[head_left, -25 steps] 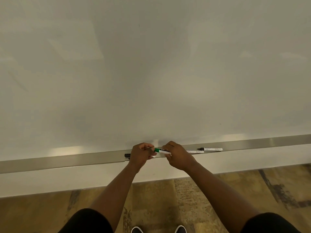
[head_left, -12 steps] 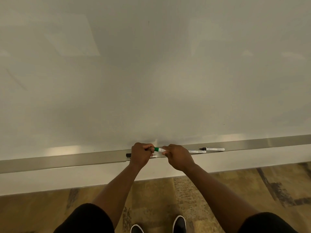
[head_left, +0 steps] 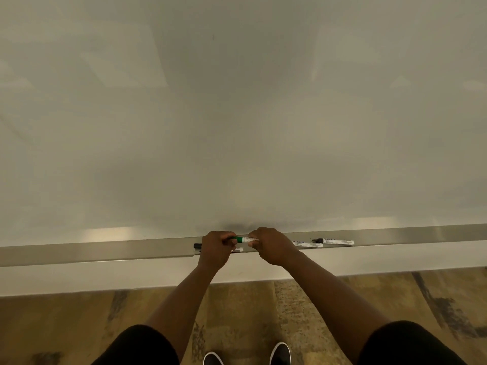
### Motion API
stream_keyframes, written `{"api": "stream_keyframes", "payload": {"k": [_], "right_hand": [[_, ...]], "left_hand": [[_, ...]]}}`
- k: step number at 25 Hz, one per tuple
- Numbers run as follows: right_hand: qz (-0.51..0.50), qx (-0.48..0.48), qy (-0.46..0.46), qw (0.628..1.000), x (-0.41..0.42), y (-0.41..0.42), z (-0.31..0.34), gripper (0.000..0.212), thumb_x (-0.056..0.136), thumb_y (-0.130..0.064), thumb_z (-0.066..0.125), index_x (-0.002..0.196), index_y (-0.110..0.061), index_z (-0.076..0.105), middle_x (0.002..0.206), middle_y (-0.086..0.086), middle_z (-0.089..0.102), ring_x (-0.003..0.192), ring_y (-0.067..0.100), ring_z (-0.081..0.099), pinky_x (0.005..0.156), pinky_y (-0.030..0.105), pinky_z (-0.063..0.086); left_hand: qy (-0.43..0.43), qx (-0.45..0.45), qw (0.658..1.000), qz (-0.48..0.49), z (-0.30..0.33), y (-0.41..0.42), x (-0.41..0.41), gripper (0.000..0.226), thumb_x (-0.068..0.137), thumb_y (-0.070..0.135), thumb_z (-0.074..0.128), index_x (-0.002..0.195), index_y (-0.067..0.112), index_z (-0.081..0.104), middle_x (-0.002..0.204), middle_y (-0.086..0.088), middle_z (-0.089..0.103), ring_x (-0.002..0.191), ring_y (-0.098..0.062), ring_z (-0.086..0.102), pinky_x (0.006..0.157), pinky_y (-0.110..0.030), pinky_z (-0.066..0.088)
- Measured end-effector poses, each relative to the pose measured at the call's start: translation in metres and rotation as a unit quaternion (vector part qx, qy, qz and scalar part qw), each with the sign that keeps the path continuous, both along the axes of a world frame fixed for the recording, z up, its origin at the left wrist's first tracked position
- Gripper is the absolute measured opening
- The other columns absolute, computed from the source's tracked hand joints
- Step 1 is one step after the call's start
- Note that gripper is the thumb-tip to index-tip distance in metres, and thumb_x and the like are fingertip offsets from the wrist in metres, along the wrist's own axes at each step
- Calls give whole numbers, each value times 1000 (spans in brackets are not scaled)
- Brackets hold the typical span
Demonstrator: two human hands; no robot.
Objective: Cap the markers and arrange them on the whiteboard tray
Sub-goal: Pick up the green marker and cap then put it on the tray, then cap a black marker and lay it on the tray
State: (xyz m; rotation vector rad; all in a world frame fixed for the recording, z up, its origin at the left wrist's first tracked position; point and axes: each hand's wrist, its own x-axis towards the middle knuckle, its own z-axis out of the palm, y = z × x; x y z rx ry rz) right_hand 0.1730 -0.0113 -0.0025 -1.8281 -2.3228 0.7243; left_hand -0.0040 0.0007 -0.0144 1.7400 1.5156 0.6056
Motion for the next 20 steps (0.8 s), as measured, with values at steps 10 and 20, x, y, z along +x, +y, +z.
{"api": "stream_keyframes", "payload": {"k": [10, 20], "right_hand": [[30, 55, -98, 993, -19, 12, -49, 37, 84, -2, 54, 120, -11, 55, 113, 12, 61, 104, 28, 52, 87, 41, 47], [63, 113, -134, 983, -47, 12, -54, 27, 87, -5, 55, 113, -9, 59, 108, 12, 66, 100, 30, 57, 86, 42, 47]], "left_hand": [[310, 38, 950, -4, -22, 5, -65, 31, 73, -6, 49, 84, 17, 67, 85, -2, 68, 81, -27, 61, 69, -34, 42], [233, -16, 972, 9, -44, 21, -87, 26, 79, -8, 53, 83, 10, 71, 85, -10, 66, 82, -27, 60, 67, -31, 48]]}}
